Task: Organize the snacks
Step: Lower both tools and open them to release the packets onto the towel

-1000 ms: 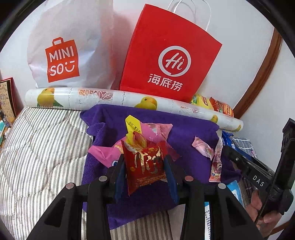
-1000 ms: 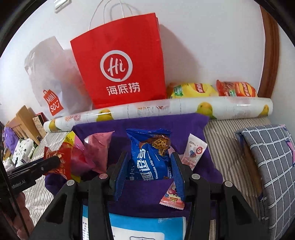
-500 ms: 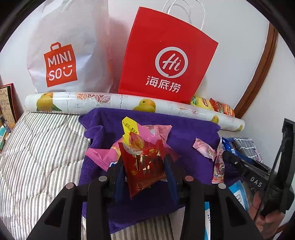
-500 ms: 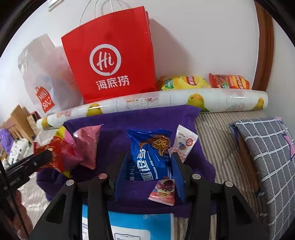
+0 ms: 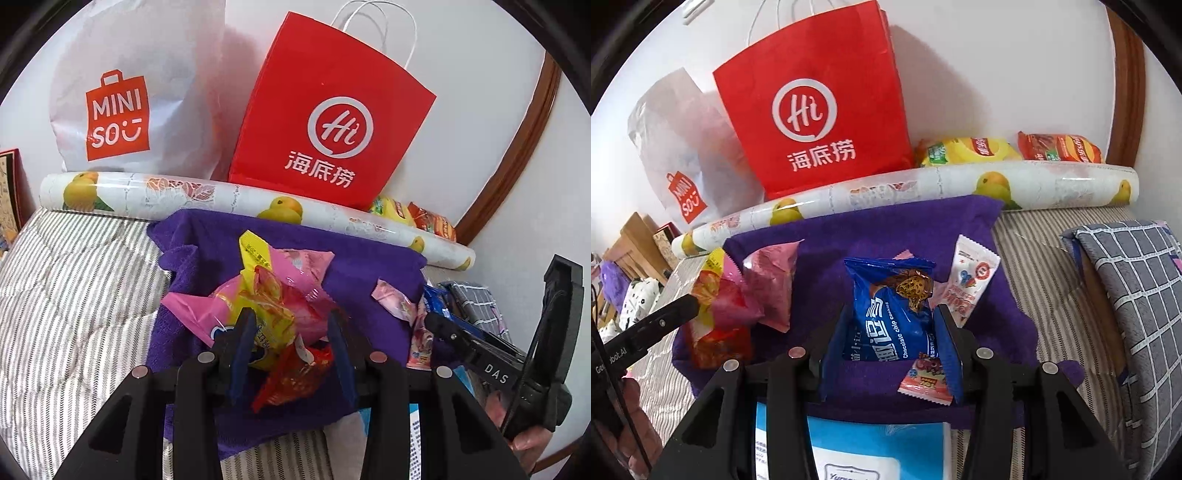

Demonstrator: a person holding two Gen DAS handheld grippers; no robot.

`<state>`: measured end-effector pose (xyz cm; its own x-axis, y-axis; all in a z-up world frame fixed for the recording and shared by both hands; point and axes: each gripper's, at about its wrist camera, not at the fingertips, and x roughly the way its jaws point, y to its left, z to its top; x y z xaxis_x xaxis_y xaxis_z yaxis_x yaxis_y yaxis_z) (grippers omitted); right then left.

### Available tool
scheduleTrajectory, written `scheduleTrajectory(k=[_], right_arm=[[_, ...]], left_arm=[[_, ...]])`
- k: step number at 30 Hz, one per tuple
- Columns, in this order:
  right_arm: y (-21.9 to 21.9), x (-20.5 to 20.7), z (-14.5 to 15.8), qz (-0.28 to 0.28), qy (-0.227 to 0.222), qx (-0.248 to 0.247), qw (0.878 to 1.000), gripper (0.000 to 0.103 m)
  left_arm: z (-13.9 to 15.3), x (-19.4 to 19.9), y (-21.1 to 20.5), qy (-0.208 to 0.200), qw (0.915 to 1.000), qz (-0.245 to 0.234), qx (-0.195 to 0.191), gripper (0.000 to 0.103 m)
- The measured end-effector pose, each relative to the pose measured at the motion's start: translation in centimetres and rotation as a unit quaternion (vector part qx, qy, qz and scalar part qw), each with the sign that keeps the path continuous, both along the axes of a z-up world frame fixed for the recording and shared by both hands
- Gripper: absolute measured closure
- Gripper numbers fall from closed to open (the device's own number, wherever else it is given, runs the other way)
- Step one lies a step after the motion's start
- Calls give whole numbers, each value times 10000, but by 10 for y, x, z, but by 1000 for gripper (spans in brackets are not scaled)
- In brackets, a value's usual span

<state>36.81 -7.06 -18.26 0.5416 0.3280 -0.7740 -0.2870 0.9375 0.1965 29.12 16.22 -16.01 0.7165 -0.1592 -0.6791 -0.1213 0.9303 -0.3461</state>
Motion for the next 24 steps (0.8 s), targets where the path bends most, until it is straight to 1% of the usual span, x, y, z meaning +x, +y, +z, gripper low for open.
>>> scheduleTrajectory(k=[3,8,13,16,24], right_arm=[[3,-1,-1,36,-7,-73,10000,56],[6,2,-9,67,169,-192,9997,56],[8,2,-13,84,245,-324,9991,56],[9,3,-17,95,342,-420,9985,56],[6,7,-22,60,567,-281,9980,55]], left_arm=[[0,-1,-2,-3,10000,3,49,65],[0,-2,-4,-8,10000,-20,15,65],[0,-2,-5,18,9999,-4,117,65],[1,-1,-7,31,9999,-39,151,61],[0,0,-5,66,9999,-63,101,57]])
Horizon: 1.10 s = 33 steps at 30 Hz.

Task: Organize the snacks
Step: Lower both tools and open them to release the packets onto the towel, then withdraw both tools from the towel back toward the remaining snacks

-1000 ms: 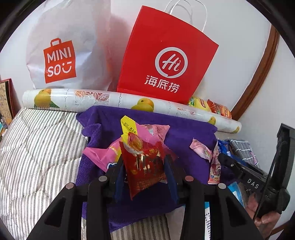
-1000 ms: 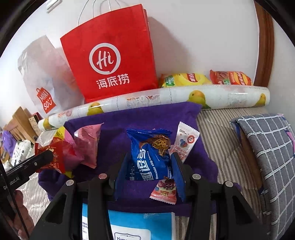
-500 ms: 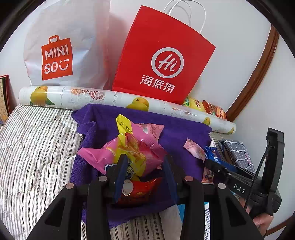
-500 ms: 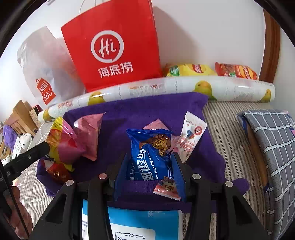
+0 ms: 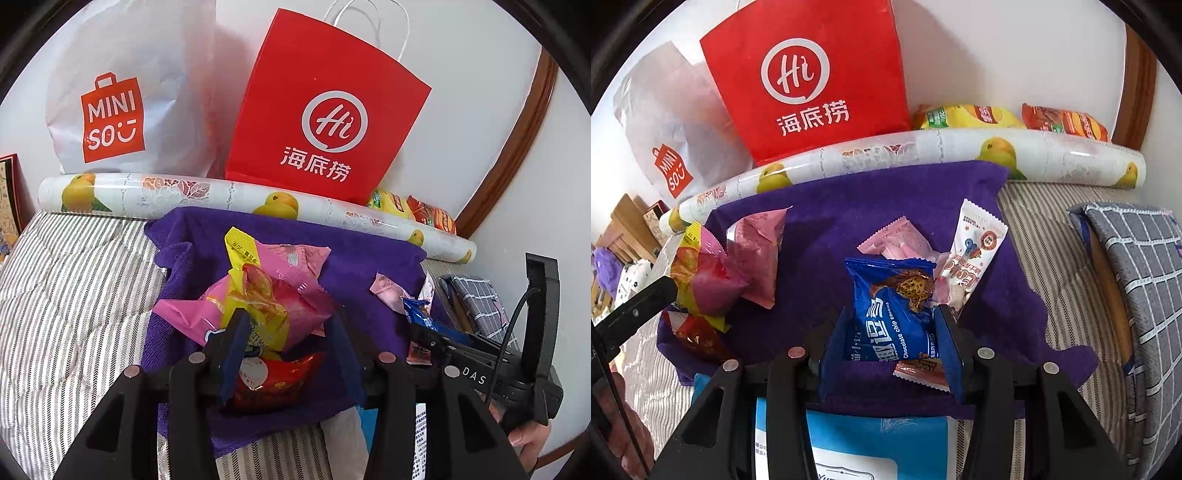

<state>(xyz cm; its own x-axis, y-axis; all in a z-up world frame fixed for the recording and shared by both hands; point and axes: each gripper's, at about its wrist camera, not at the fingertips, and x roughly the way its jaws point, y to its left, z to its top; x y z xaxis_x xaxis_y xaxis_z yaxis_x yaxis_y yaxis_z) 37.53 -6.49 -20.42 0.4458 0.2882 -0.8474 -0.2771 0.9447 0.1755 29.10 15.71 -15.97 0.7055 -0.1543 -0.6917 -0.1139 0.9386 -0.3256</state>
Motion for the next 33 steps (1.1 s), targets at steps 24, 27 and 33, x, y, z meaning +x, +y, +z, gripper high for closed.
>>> scheduleTrajectory(k=[24,27,33], right_arm=[[7,-21,30,96,-862,224,9960,33],[10,-25,32,150,-963,197,9950,33],[14,-41,44,496,-1099,298,9923,35]], left_arm=[[3,-2,12,-17,9997,228,6,43],[3,-2,12,-16,9998,216,-11,43],[8,-5,9,-74,9998,191,-8,43]])
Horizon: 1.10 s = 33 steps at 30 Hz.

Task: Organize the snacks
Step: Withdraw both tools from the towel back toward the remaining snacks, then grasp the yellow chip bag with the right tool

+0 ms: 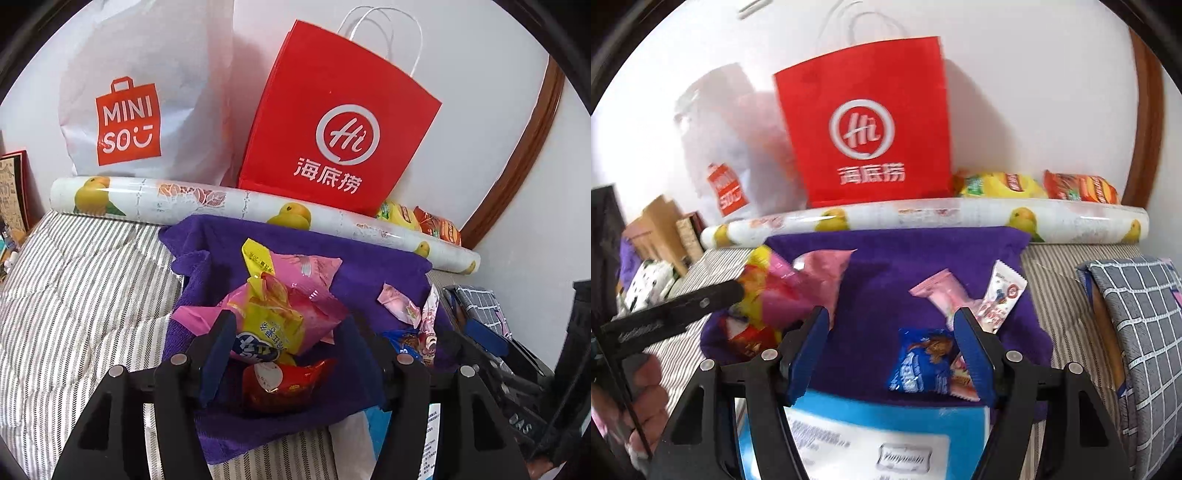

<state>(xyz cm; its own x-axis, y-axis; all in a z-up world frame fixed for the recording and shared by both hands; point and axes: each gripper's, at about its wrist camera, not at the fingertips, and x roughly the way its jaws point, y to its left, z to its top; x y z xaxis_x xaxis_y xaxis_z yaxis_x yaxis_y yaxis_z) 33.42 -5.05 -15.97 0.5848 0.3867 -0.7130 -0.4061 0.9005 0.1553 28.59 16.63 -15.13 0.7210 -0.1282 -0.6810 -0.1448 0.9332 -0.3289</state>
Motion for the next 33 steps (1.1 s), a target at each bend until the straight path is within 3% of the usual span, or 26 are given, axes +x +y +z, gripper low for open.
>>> scheduleTrajectory(k=[5,10,16,20,26,33], right_arm=[[-10,-31,18,-238,-418,-119,9988,35],[-34,-67,36,-460,-456,36,9979,35],[-57,-106,43,-548,-77,205,9983,35],[-62,-130,40,-536,146,190,9983,35],[-56,-159,29,-375,491,337,9975,33],[-41,-180,15,-114,780,573,9952,22]], left_arm=[[7,-5,-7,-112,9999,-97,20,43],[9,-8,-12,-136,9998,-127,95,43],[17,-23,-20,-248,9992,-198,251,43],[12,-41,-20,-59,9990,-433,-72,43],[18,-76,-17,96,9980,-622,-38,43],[23,-112,-13,218,9975,-660,118,42]])
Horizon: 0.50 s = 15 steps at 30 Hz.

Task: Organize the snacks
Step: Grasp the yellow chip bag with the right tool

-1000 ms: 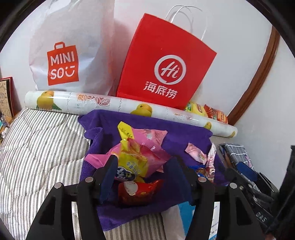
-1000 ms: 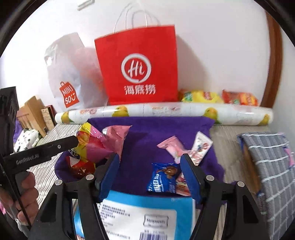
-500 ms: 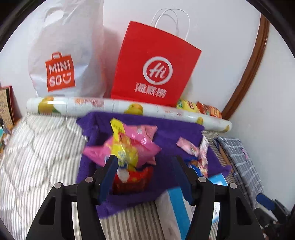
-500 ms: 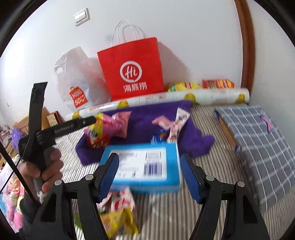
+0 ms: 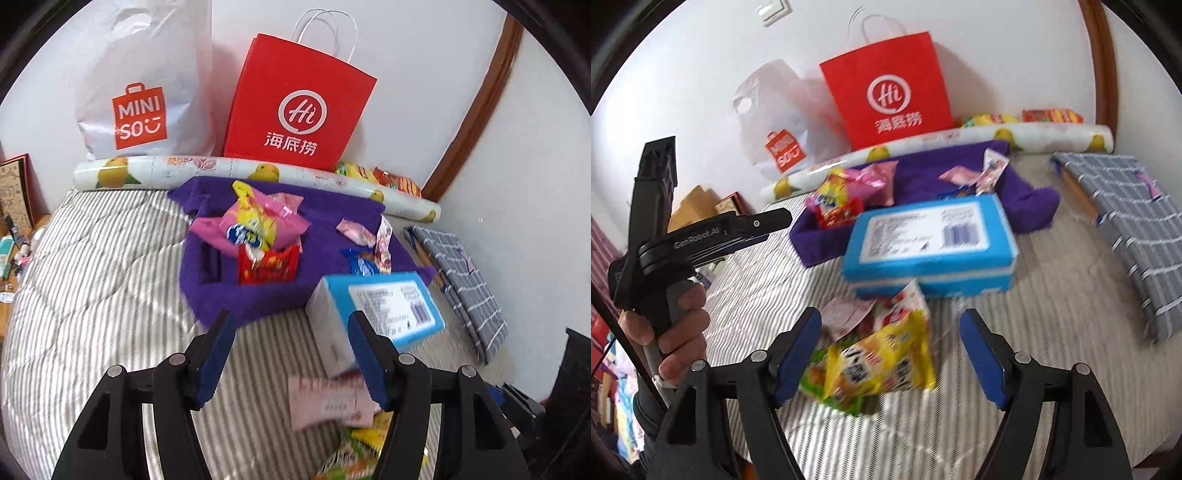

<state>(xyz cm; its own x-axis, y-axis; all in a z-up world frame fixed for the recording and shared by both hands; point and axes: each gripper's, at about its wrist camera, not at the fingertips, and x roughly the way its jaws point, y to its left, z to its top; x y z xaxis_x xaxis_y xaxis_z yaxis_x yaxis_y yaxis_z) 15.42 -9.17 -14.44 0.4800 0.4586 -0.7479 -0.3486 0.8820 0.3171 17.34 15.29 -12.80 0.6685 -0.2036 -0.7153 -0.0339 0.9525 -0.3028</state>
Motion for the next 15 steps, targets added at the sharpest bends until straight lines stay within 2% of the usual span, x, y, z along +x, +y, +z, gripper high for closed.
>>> scheduleTrajectory(k=[2,5,8,11,14,15], right_arm=[[6,-1,-7,84,42,20,10000,19],[15,2,-22,57,191,-198,9996,19],[19,2,-37,177,439,-95,9988,19],[21,-2,-46,220,466,-139,9986,19],[20,-3,-53,133,431,-176,9988,21],[20,-2,-55,104,444,-144,9989,26]], left_arm=[[-1,-8,0,44,10000,-22,-4,42],[-2,-18,-1,90,10000,-30,-18,42],[-3,-26,-4,125,9999,-55,60,42],[-5,-32,-6,166,9997,-63,144,42],[-7,-38,-5,199,9997,-46,126,42],[-8,-40,-4,213,9997,-41,105,42]])
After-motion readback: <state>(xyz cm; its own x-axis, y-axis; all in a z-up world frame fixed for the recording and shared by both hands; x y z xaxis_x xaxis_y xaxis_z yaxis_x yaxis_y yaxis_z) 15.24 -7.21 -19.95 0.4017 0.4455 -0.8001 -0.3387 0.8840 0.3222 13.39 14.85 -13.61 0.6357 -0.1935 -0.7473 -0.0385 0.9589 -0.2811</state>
